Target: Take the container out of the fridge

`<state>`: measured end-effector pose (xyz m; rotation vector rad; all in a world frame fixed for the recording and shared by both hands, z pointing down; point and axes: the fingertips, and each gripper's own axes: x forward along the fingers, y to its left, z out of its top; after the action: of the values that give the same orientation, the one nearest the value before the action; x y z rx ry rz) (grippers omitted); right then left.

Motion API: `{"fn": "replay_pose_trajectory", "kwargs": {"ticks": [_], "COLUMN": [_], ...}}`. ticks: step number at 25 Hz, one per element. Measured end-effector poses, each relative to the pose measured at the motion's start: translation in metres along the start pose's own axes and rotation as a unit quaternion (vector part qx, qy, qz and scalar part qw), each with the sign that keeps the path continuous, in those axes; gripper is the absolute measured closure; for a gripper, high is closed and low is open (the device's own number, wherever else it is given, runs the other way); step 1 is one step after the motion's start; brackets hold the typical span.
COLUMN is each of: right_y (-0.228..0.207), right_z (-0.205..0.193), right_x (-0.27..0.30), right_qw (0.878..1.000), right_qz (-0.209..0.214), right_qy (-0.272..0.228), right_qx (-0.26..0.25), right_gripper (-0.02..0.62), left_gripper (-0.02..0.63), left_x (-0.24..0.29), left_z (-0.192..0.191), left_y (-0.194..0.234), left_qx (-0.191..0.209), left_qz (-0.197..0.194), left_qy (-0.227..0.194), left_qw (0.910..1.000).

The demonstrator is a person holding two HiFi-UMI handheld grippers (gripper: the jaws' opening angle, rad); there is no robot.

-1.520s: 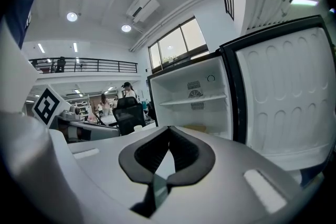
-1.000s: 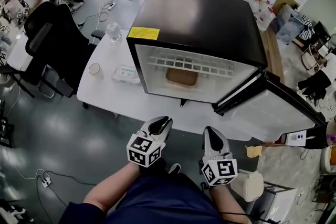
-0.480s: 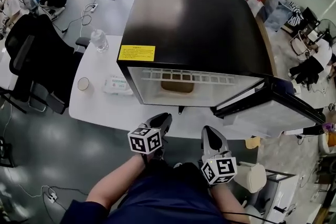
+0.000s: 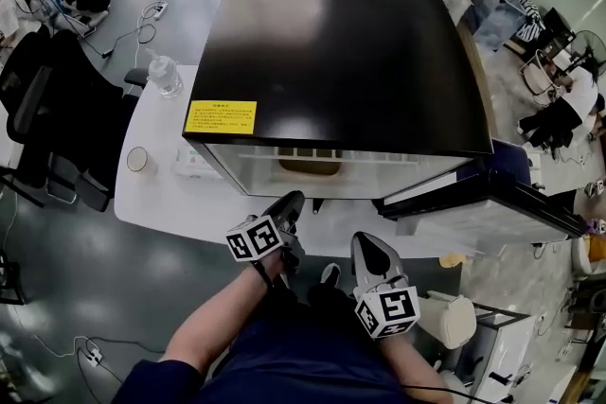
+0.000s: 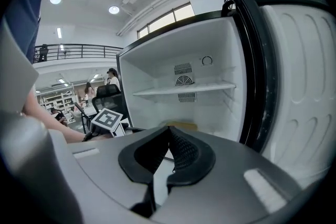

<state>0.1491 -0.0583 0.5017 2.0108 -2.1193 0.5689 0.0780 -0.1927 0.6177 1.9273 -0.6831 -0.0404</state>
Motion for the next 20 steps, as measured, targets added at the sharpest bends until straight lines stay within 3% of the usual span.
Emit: {"fn": "replay_pose_trajectory", "kwargs": {"ticks": [4,11,20], "right_y": [-0.011,-0.031,-0.056], "right_z": [-0.005,-0.012,-0.023], "right_x": [-0.002,-0.013,-0.036], "right_qw": [1.000,1.000,0.998], "right_qz": [0.006,-0.008,-0.043], "right_qy": [0.009,0.023,0.031], "right_qx": [0.002,0.015,0.041], "right_gripper": [0.589,0.589,0.589], "left_gripper": [0.554,0.532,0.494], "left_x": [0.015,0.033,0.052], "left_z": [0.000,0.010,0.015], "left_y": [0.020,0.037,0.057], "left_qx": [-0.078,-0.160,-0.227], "left_qz": [0.014,0.013,0.018], "left_qy": [-0.031,-0.083,-0.119], "left_qw": [0.9964,0.9836,0.9664]}}
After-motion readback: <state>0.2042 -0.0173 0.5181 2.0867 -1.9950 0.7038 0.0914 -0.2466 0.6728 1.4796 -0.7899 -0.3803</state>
